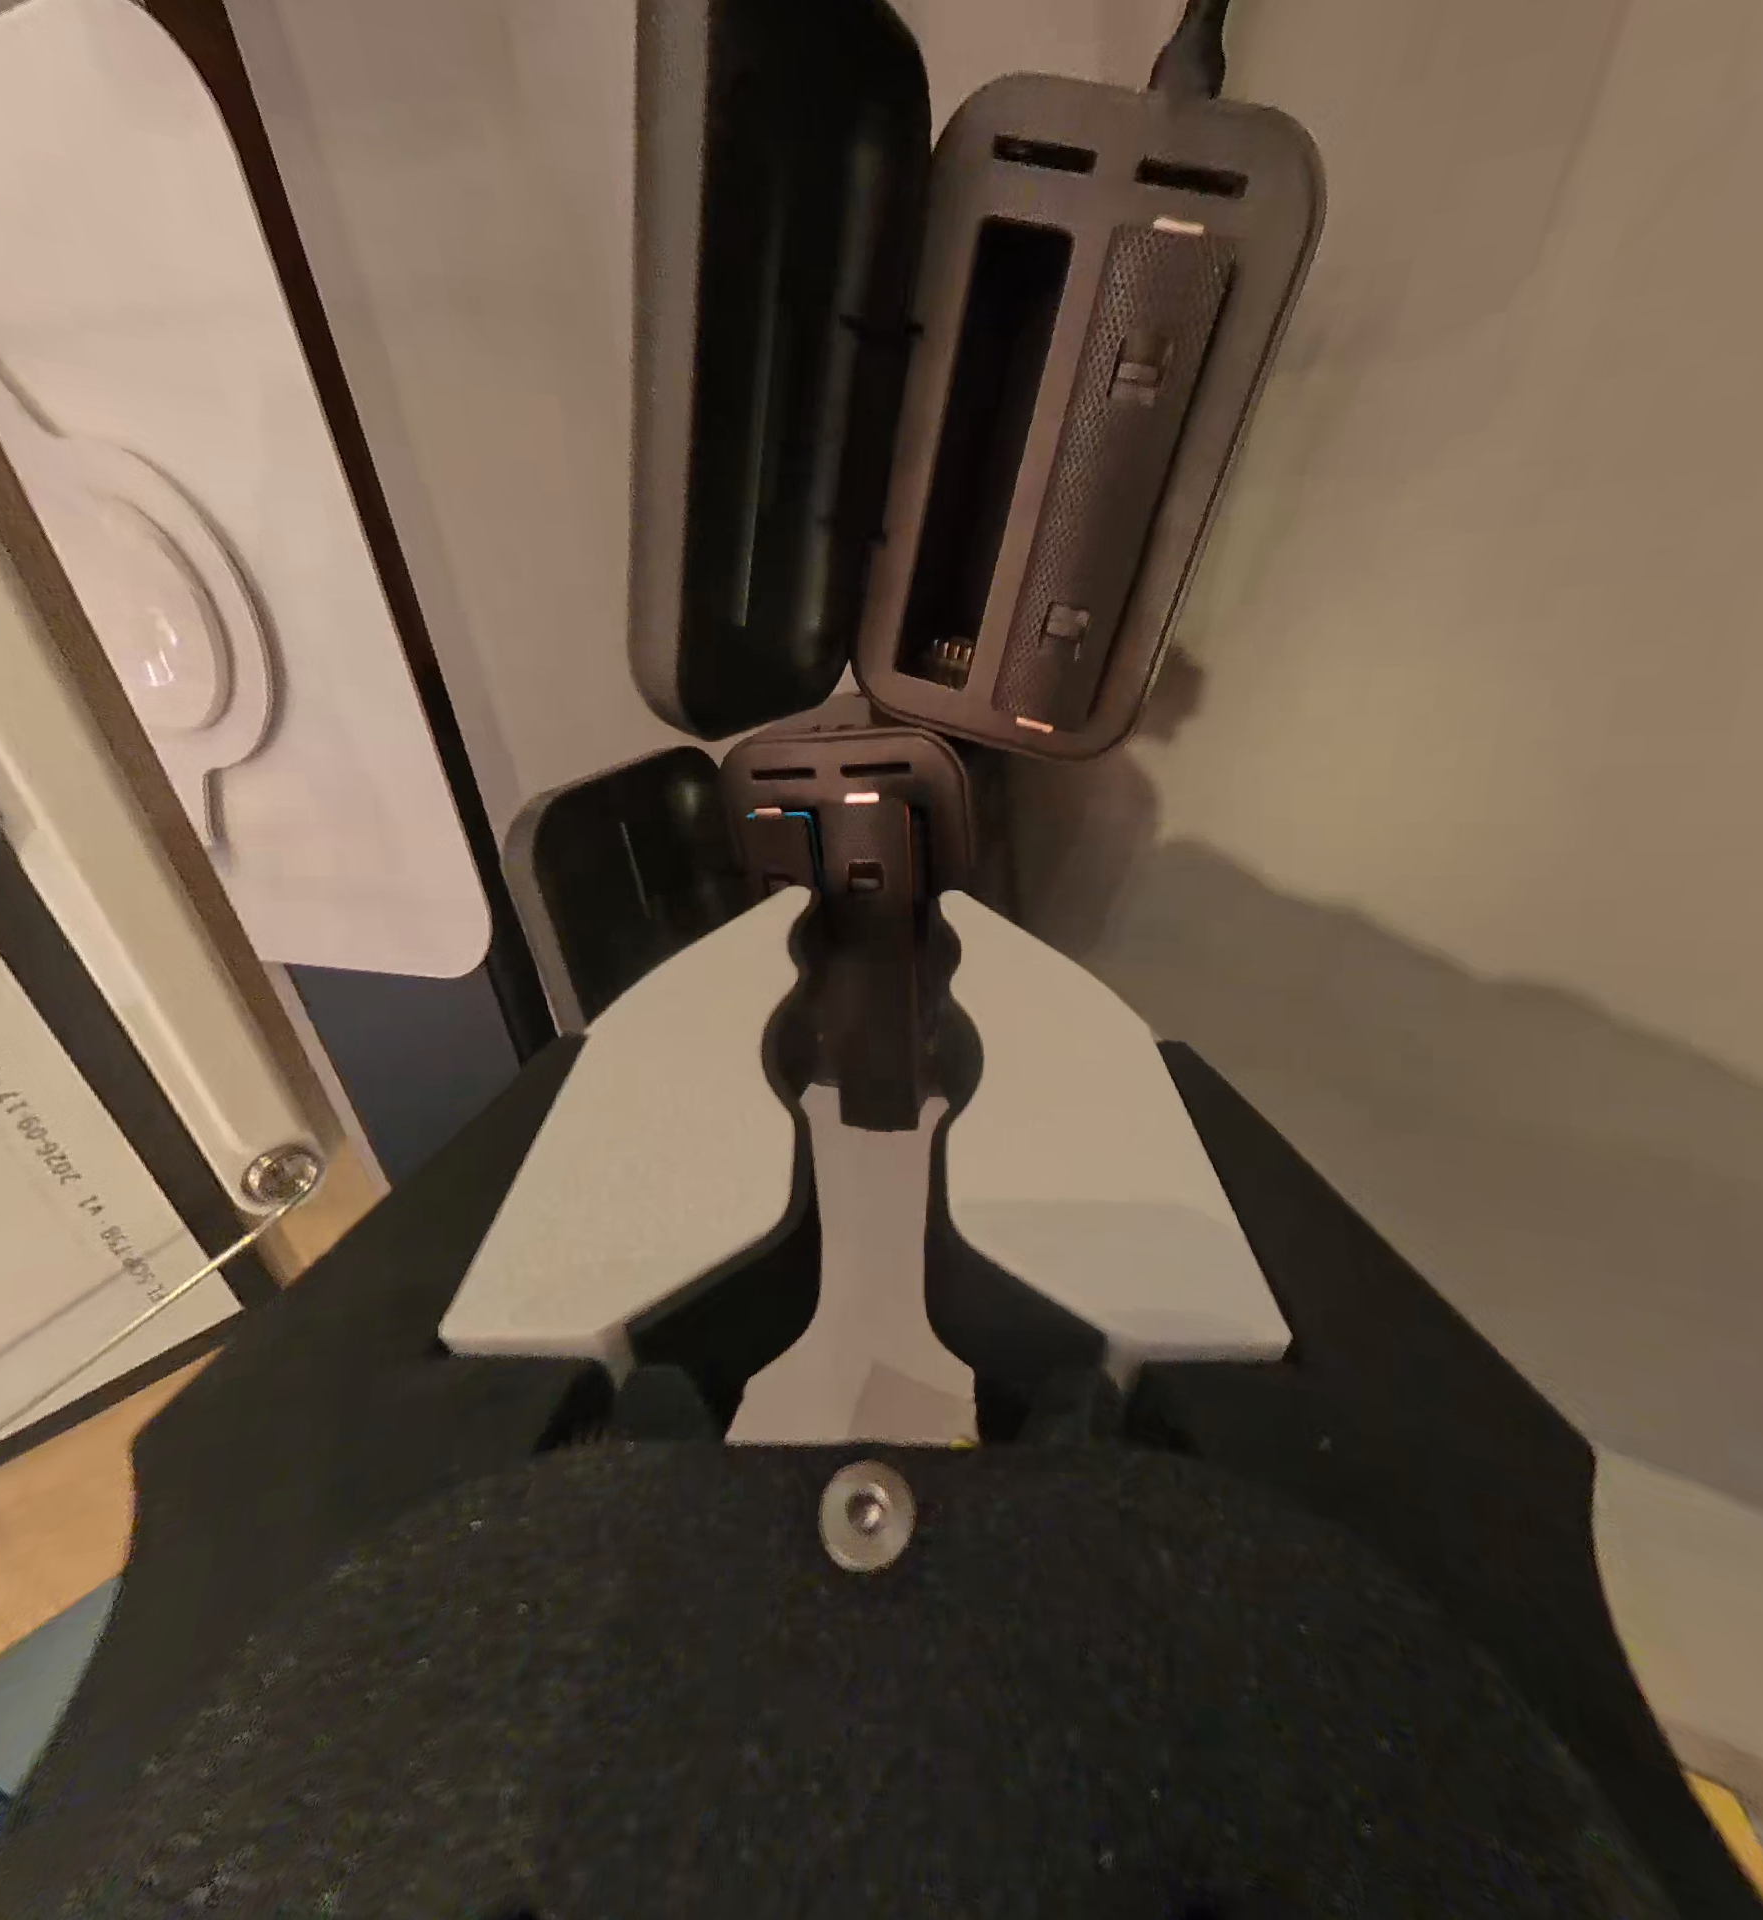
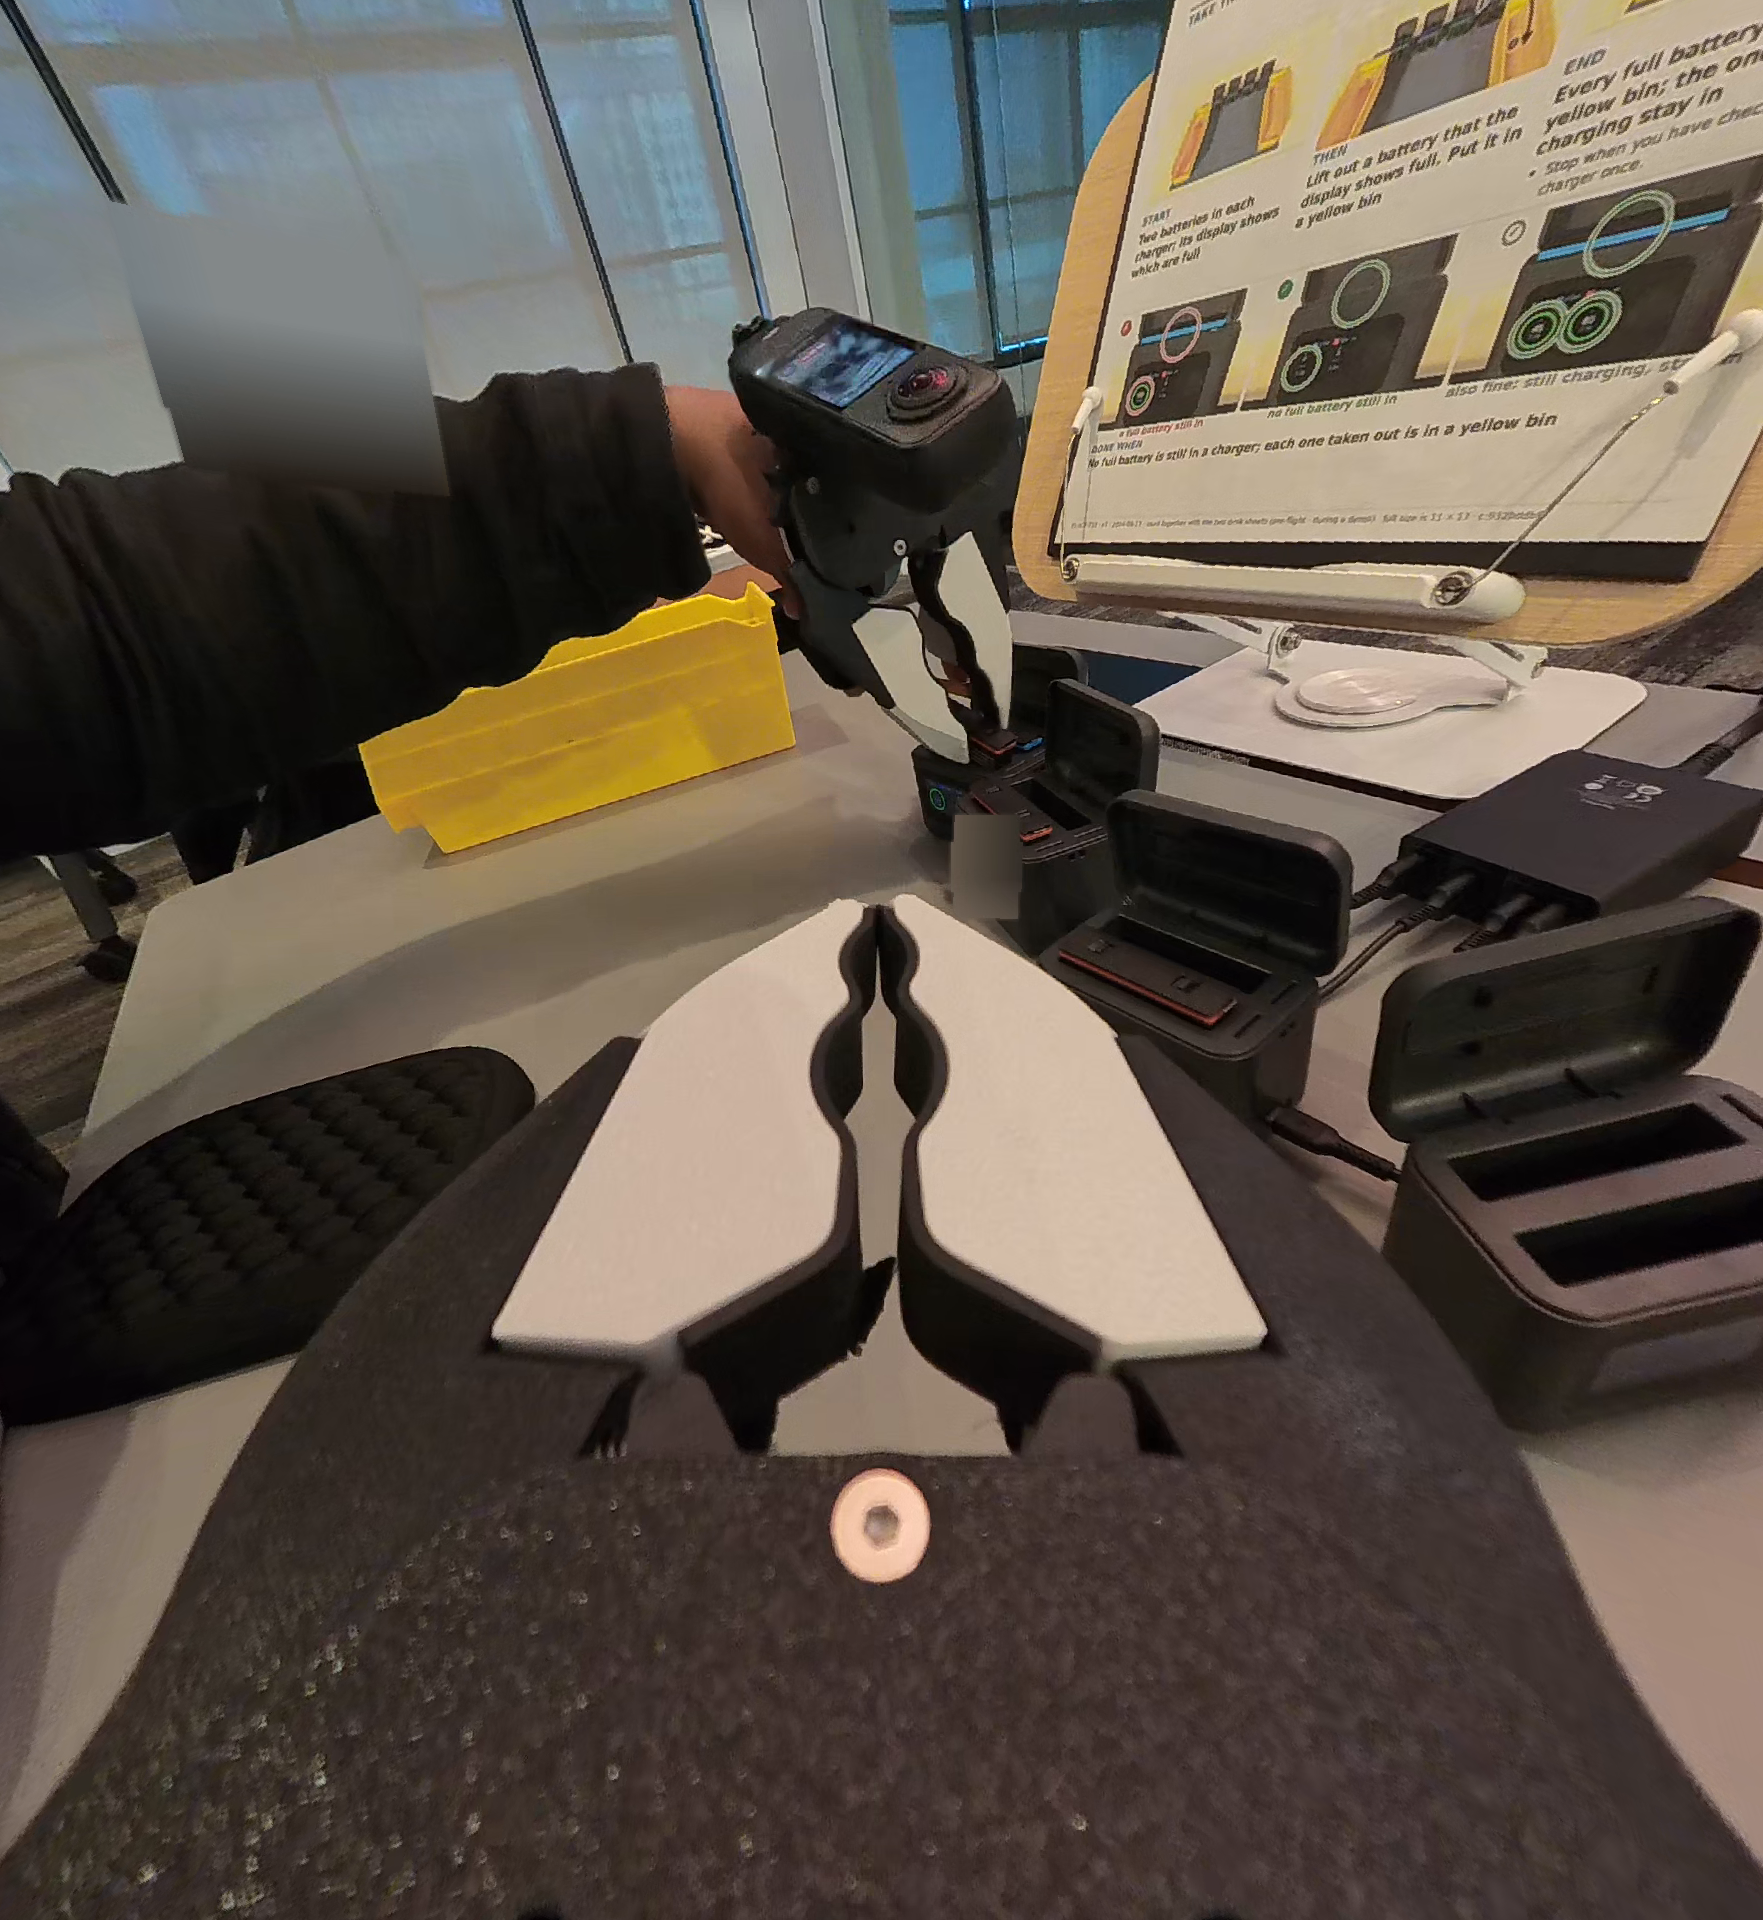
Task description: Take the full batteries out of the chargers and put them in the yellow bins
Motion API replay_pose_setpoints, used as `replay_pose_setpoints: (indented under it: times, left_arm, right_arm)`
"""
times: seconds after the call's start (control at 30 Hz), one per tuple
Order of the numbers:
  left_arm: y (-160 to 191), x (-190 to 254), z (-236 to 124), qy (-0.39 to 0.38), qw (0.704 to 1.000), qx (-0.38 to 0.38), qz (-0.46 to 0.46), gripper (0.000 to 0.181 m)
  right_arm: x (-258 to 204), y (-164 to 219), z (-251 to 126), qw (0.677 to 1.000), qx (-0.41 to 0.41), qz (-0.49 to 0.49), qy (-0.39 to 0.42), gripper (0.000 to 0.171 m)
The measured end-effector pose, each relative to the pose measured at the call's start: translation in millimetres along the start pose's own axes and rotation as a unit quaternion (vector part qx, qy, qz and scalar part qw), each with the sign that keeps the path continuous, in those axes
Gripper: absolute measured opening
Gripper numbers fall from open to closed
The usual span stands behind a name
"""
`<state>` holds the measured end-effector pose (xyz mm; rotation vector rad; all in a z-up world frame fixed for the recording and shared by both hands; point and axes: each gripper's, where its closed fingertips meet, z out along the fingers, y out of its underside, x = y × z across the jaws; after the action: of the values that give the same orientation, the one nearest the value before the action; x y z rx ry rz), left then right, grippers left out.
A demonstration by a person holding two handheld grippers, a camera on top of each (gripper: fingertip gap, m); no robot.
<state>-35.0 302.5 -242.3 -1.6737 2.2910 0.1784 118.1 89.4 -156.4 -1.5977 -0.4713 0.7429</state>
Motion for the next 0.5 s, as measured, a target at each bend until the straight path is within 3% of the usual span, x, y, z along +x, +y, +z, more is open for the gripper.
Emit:
replay_pose_setpoints:
  times: [0.13, 0.5]
  left_arm:
    - [-0.8, 0.9, -4.3, 0.010, 1.000, 0.025, -0.005, 0.016]
    - [-5.5, -0.4, -7.5, 0.032, 0.973, 0.215, -0.084, 0.015]
  right_arm:
    - [-0.1, -0.4, -0.4, 1.000, 0.000, 0.001, -0.001, 0.000]
    - [0.0, 1.5, 0.3, 1.000, -0.003, 0.003, -0.003, 0.000]
